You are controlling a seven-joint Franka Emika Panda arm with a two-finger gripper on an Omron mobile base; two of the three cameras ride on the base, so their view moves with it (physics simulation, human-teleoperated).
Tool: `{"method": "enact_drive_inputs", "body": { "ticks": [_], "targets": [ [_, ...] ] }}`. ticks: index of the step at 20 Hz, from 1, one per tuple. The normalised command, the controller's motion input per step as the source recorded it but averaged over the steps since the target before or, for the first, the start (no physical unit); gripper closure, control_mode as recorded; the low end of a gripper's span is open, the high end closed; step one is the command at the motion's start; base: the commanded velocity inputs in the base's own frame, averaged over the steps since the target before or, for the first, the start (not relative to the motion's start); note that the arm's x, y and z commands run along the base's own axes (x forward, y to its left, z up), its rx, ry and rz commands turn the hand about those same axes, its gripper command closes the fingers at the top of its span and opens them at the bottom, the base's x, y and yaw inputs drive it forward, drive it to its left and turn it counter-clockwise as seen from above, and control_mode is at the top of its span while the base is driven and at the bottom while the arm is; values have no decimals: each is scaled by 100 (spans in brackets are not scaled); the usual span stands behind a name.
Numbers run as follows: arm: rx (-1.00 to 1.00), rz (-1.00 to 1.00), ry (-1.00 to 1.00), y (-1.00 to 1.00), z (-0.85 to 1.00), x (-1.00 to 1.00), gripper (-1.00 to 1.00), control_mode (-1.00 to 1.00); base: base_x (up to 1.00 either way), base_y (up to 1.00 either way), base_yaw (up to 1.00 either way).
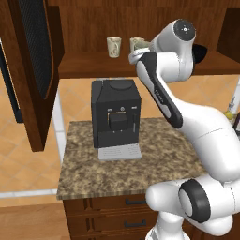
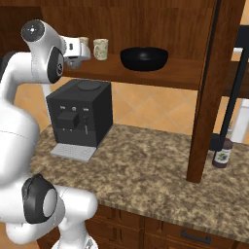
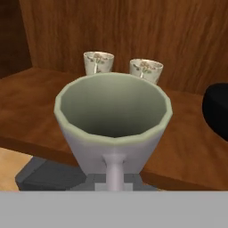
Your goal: Gather all objects into one cabinet and sort the glasses and bowls to opposite sides.
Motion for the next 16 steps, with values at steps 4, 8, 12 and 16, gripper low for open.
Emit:
{"method": "enact_drive_inputs", "body": {
  "ticks": [4, 8, 12, 16],
  "targets": [
    [0, 0, 0, 0, 0, 34, 100, -100, 0, 0, 0],
    [0, 0, 0, 2, 0, 29, 100, -100, 0, 0, 0],
    [0, 0, 0, 4, -2, 24, 100, -100, 0, 0, 0],
    [-2, 0, 0, 14, -15, 31, 100, -100, 0, 0, 0]
  ]
}}
